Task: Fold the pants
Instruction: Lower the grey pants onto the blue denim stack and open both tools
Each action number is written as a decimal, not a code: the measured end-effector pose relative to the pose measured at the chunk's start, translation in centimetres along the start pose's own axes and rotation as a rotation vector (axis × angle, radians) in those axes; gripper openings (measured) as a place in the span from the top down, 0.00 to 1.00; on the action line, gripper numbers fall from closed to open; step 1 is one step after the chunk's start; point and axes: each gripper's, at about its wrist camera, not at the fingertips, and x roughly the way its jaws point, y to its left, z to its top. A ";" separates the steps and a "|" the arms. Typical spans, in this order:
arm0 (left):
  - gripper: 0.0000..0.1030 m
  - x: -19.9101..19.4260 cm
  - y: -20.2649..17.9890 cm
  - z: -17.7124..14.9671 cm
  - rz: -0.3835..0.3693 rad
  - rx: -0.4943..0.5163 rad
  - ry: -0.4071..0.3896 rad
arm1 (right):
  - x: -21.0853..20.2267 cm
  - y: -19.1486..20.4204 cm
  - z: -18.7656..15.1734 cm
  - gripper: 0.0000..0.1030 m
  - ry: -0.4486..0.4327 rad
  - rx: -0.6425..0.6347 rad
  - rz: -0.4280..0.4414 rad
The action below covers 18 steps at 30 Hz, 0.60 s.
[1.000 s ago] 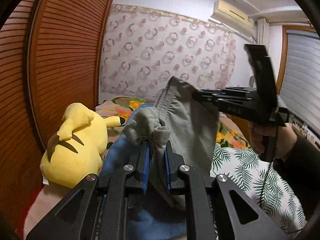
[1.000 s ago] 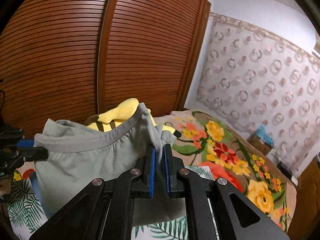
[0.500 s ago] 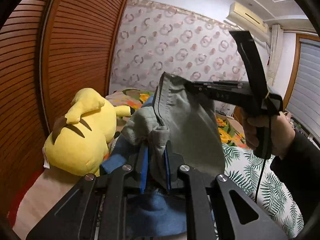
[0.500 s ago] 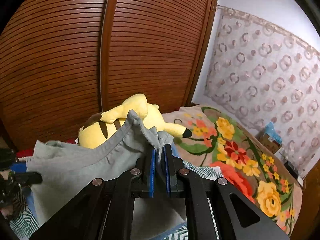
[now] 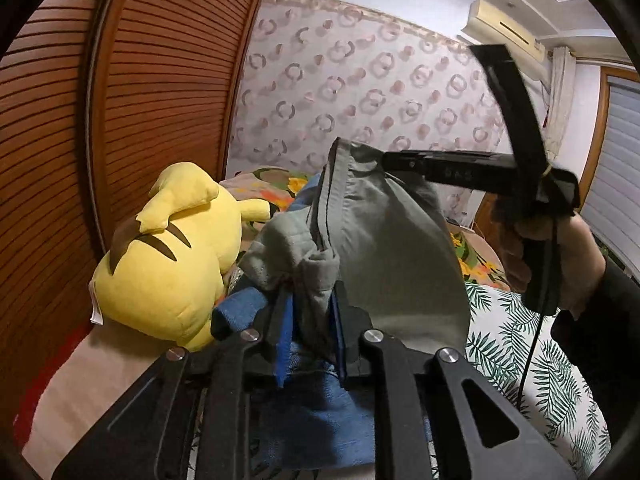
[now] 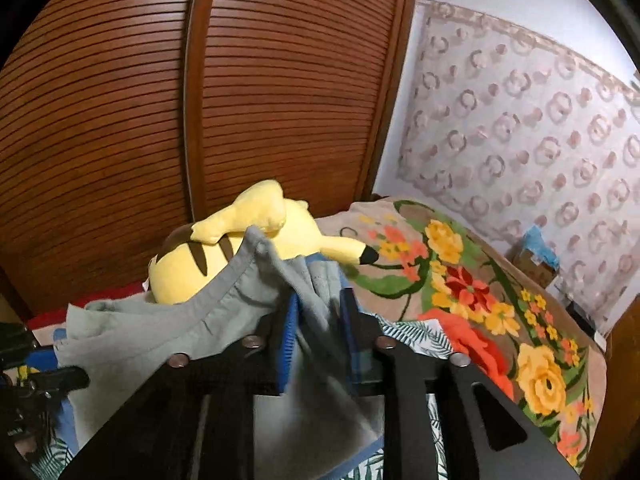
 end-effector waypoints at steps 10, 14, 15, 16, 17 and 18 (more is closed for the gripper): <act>0.53 0.5 -0.1 -0.2 0.007 0.016 0.018 | -1.7 0.8 -2.5 0.71 0.016 0.034 0.084; 0.34 1.0 -0.2 -0.5 0.010 0.026 0.043 | -0.5 -0.8 -3.2 0.71 0.053 0.062 0.054; 0.31 1.0 -0.2 -0.5 0.012 0.028 0.044 | -0.1 -1.4 -3.2 0.71 0.059 0.080 0.048; 0.29 1.0 -0.3 -0.6 0.015 0.034 0.044 | 0.3 -1.9 -3.1 0.71 0.063 0.093 0.039; 0.28 1.1 -0.4 -0.6 0.018 0.036 0.043 | 0.6 -2.3 -3.0 0.71 0.065 0.102 0.026; 0.28 1.1 -0.3 -0.6 0.021 0.036 0.043 | 0.8 -2.7 -2.9 0.68 0.066 0.113 0.025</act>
